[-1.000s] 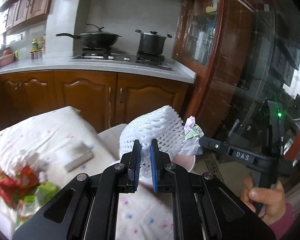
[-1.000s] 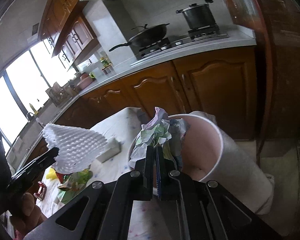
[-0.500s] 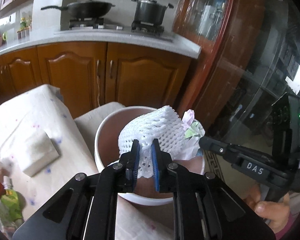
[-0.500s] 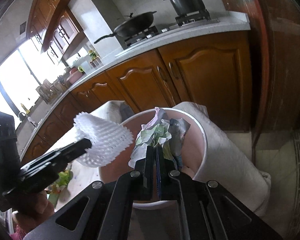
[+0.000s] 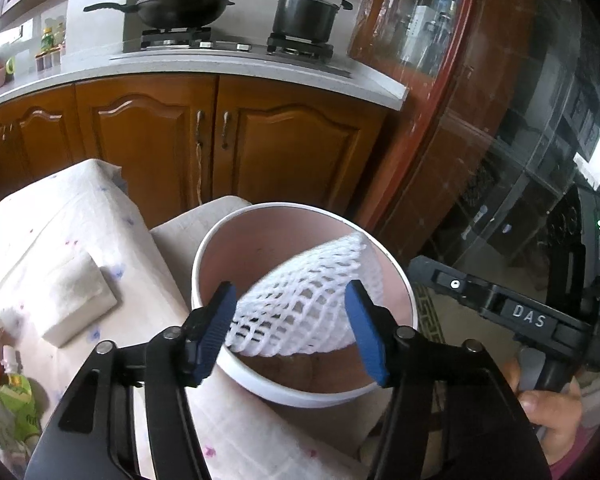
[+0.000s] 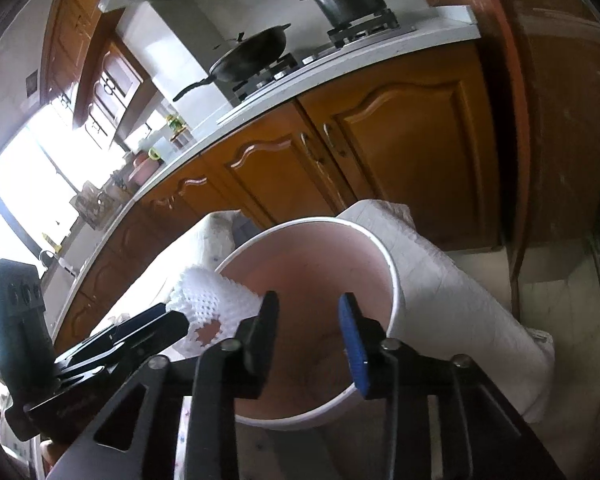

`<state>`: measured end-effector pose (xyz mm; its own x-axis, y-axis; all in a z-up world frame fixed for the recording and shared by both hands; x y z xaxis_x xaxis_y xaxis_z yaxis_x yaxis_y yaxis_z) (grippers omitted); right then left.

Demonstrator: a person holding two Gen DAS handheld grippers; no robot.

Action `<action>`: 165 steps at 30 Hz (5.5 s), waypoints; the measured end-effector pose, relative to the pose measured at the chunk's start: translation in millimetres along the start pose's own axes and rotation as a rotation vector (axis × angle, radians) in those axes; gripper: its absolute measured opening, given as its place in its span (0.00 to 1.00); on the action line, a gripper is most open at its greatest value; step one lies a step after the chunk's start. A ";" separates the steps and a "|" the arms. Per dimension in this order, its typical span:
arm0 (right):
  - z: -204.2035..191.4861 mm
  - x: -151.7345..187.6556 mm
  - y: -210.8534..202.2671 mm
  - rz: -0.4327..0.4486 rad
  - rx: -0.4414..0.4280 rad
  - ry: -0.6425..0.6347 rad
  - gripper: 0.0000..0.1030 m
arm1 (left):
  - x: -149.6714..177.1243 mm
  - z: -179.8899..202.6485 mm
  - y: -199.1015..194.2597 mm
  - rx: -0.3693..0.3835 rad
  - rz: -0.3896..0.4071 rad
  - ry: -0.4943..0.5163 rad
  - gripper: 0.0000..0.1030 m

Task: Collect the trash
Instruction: 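Carry both items to the pink bin and open both tools to drop them, then move both tools back over the trash pile on the table, then grasp the red snack wrapper with the left tool while the right tool grasps the white sponge, then carry both items over the pink bin and open both tools to drop them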

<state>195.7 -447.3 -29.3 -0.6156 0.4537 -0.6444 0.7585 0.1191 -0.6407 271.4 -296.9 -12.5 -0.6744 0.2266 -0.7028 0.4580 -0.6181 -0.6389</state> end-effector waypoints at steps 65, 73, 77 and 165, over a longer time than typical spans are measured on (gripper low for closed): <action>-219.4 87.1 1.8 -0.018 -0.173 -0.374 0.87 | 108.4 -191.2 -254.8 -0.361 0.266 -0.328 0.78; -233.4 65.7 44.2 -0.051 -0.145 -0.371 0.87 | 93.3 -231.7 -234.6 -0.330 0.181 -0.324 0.78; -235.4 55.9 75.5 -0.095 -0.108 -0.358 0.86 | 91.4 -247.1 -219.8 -0.329 0.138 -0.328 0.78; -18.3 -2.9 -43.2 0.118 0.124 -0.109 0.03 | -27.5 -30.5 -68.6 -0.027 0.139 -0.055 0.13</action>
<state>168.7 -437.6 7.8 -0.5484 0.3589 -0.7553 0.7989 -0.0419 -0.6000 276.2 -237.8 41.1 -0.6340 0.0982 -0.7671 0.5639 -0.6201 -0.5454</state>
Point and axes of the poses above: each gripper's, at about its wrist camera, not at the fingertips, and y roughly the way its jaws point, z to its right, x to its underside, the point moved 4 cm from there along y, roughly the way its jaws point, and after that the axes turned 9 degrees about x, right-handed, at the moved point
